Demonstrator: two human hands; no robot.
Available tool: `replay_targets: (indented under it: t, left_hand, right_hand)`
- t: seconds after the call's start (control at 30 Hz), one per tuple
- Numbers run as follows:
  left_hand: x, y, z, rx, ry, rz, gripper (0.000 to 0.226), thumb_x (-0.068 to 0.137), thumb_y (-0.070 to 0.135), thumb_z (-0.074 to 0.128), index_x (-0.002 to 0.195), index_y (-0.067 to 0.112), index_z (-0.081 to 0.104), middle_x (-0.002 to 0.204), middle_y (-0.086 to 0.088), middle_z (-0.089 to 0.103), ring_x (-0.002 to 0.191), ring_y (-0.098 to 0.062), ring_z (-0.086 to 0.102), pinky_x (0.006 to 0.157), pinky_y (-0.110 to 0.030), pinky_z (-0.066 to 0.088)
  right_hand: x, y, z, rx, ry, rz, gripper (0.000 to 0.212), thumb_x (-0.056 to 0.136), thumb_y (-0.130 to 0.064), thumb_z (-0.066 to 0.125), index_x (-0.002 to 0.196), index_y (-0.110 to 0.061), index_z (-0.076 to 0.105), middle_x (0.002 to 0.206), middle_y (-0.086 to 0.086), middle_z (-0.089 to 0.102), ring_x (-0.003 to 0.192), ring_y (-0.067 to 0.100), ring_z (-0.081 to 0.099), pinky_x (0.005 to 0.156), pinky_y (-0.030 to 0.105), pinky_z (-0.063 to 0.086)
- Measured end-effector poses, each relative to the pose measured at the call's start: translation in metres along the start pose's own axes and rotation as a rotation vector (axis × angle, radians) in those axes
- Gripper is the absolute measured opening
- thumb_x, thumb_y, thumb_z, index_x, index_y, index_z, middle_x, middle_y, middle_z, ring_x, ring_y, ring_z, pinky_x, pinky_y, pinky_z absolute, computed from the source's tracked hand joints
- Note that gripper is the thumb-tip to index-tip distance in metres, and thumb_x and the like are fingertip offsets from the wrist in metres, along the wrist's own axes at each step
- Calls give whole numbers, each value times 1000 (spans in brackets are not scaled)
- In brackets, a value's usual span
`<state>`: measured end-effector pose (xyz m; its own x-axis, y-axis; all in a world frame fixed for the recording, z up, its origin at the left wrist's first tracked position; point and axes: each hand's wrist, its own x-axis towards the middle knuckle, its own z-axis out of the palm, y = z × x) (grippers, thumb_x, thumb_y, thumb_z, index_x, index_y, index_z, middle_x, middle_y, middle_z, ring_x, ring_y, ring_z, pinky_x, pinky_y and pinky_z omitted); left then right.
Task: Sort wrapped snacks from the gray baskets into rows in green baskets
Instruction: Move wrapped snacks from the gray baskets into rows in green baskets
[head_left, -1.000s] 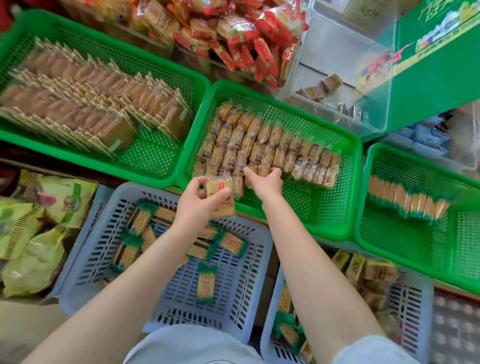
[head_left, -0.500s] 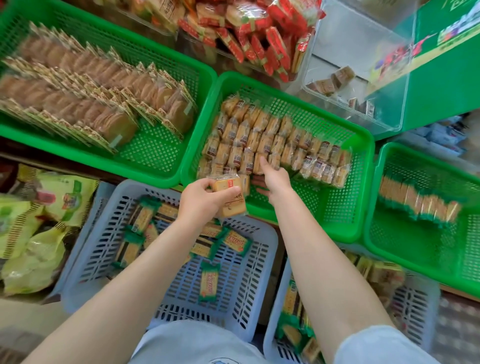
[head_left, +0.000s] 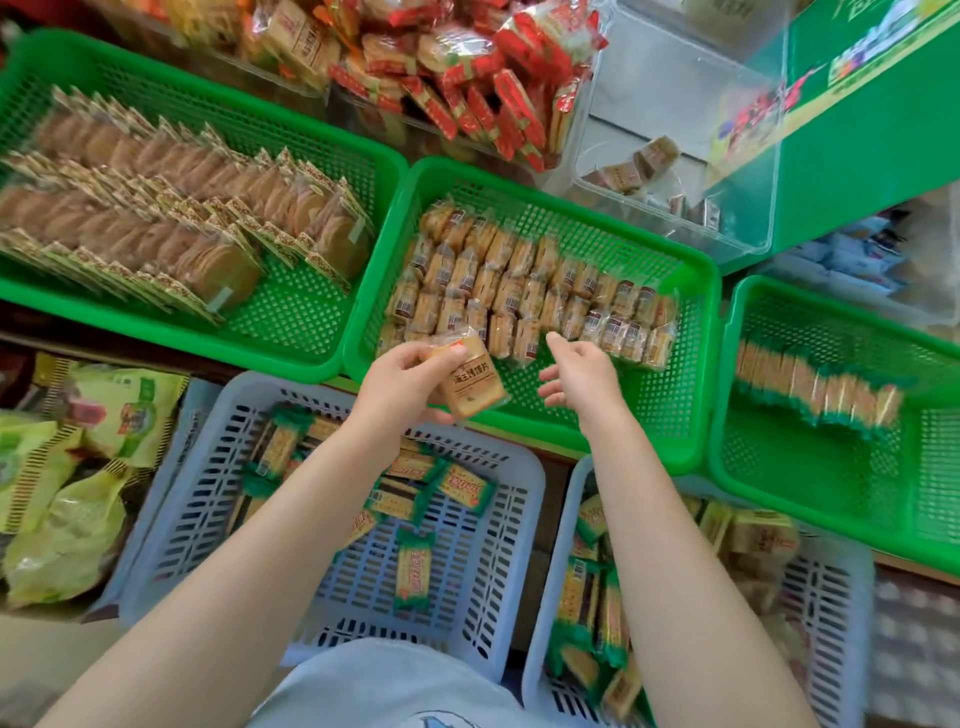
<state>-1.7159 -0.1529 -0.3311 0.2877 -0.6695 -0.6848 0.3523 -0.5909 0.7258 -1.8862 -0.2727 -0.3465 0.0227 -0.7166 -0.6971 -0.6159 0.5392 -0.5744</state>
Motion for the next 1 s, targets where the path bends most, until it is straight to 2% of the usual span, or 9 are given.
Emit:
replay_targets:
  t: [0.07, 0.17, 0.27, 0.37, 0.47, 0.57, 0.7, 0.9, 1.0]
  left_hand:
    - [2, 4, 14, -122, -56, 12, 29, 95, 31, 67, 114, 9, 68, 103, -10, 76, 94, -24, 74, 70, -30, 60]
    - [8, 1, 36, -101, -110, 74, 30, 96, 30, 65, 116, 7, 68, 105, -11, 76, 102, -26, 72, 84, -33, 59]
    - [14, -9, 43, 400, 27, 255, 43, 94, 43, 66, 127, 16, 60, 106, 0, 71, 97, -17, 68, 85, -32, 55]
    - [19, -31, 28, 1035, 176, 508, 43, 93, 54, 59, 122, 23, 63, 107, 5, 67, 102, -18, 62, 98, -40, 43]
    - [26, -50, 17, 1326, 175, 506, 51, 96, 64, 42, 113, 25, 70, 120, 3, 63, 117, -22, 53, 106, -43, 28]
    - [28, -53, 16, 1344, 140, 496, 53, 97, 64, 35, 114, 28, 70, 128, 3, 57, 125, -22, 45, 106, -43, 23]
    - [27, -53, 11, 1288, 80, 511, 48, 98, 62, 39, 109, 31, 73, 125, 6, 55, 125, -20, 43, 107, -41, 18]
    - [26, -52, 10, 1246, 76, 518, 45, 97, 61, 42, 108, 32, 75, 125, 8, 54, 125, -17, 41, 107, -38, 14]
    - [28, -53, 10, 1229, 88, 540, 45, 97, 61, 43, 107, 32, 76, 123, 9, 55, 125, -16, 42, 107, -38, 13]
  right_hand:
    - [-25, 3, -7, 200, -156, -84, 49, 101, -52, 48, 116, -8, 62, 95, 11, 69, 78, 24, 69, 71, 34, 58]
    - [-48, 15, -11, 371, -404, -151, 41, 94, -42, 59, 117, -8, 63, 99, 12, 72, 83, 25, 71, 77, 35, 60]
    - [-42, 28, -19, 375, -187, -160, 21, 97, -21, 65, 114, -8, 60, 103, 12, 72, 77, 24, 72, 69, 33, 61]
    - [-27, 35, -29, 131, 167, -142, 17, 95, -26, 67, 104, -13, 61, 95, 6, 70, 69, 20, 71, 69, 37, 62]
    - [-12, 39, -25, -152, 319, -151, 20, 90, -32, 72, 91, -17, 59, 86, 1, 67, 72, 23, 71, 69, 44, 61]
    - [9, 32, -7, -186, 301, -130, 28, 88, -37, 74, 91, -13, 59, 90, 3, 69, 79, 25, 70, 74, 45, 59]
    - [40, 22, 16, 119, 203, -19, 31, 95, -34, 66, 117, -12, 63, 107, 3, 68, 95, 22, 68, 91, 43, 57]
    - [53, 21, 27, 535, -26, 248, 59, 102, -19, 56, 154, -11, 30, 149, 16, 44, 120, 39, 57, 97, 50, 54]
    - [55, 7, 27, 612, -46, 209, 59, 104, -16, 52, 156, -6, 24, 148, 22, 45, 110, 36, 63, 96, 47, 54]
